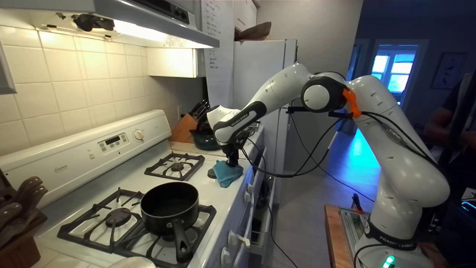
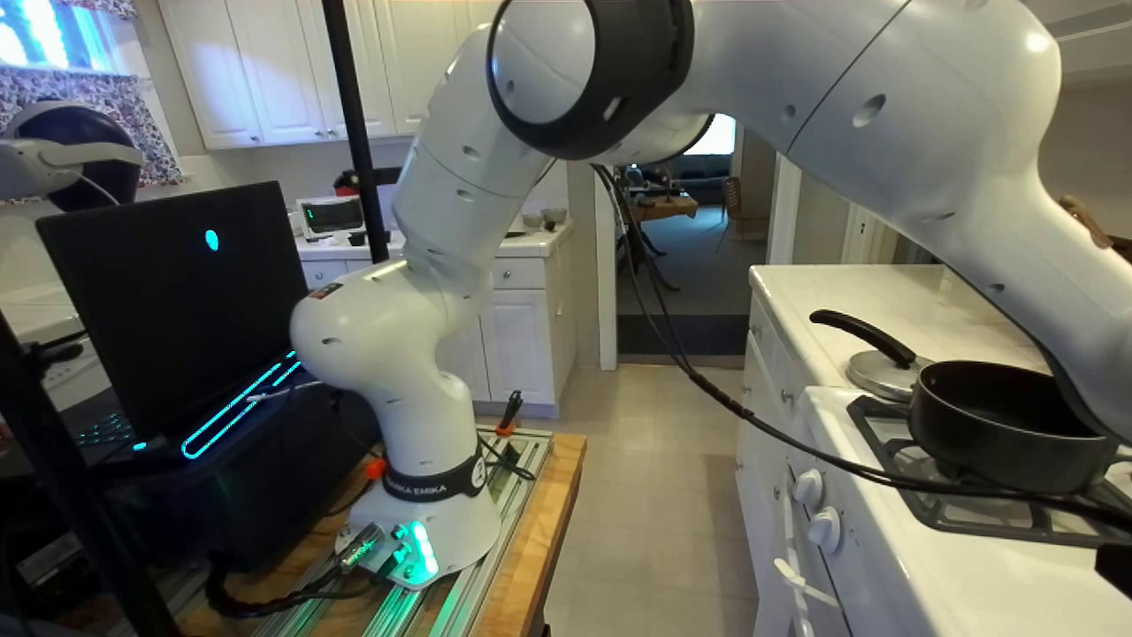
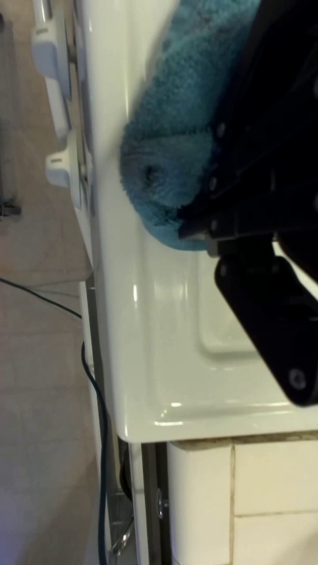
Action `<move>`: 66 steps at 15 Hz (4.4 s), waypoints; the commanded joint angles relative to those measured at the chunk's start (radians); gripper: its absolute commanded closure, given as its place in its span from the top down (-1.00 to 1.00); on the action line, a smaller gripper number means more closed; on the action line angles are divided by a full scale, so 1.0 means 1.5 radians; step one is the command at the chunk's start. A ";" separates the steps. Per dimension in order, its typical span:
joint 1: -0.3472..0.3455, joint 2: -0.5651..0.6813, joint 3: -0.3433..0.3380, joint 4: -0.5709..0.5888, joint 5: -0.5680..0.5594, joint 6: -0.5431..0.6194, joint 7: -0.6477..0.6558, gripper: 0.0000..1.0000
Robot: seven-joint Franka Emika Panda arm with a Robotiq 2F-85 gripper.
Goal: Pick up the blue towel and clean the right bottom plate of the stove
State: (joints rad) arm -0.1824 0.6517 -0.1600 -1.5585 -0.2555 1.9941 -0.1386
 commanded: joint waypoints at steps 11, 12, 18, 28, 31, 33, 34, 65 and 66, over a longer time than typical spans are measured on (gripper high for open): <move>-0.020 -0.029 0.092 -0.021 0.201 -0.005 -0.065 -0.98; -0.019 -0.030 0.097 -0.022 0.207 -0.002 -0.074 -0.98; -0.011 -0.052 0.119 -0.057 0.203 0.018 -0.140 -0.98; -0.004 -0.103 0.160 -0.150 0.215 0.102 -0.224 -0.98; -0.002 -0.113 0.158 -0.165 0.218 0.130 -0.212 -0.98; -0.001 -0.122 0.156 -0.176 0.219 0.154 -0.203 -0.65; 0.000 -0.128 0.155 -0.183 0.220 0.172 -0.198 -0.41; 0.086 -0.445 0.107 -0.422 0.221 0.228 -0.007 1.00; 0.088 -0.448 0.107 -0.426 0.221 0.233 -0.005 1.00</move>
State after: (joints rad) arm -0.0692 0.0234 0.0094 -2.1437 0.0639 2.3036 -0.1674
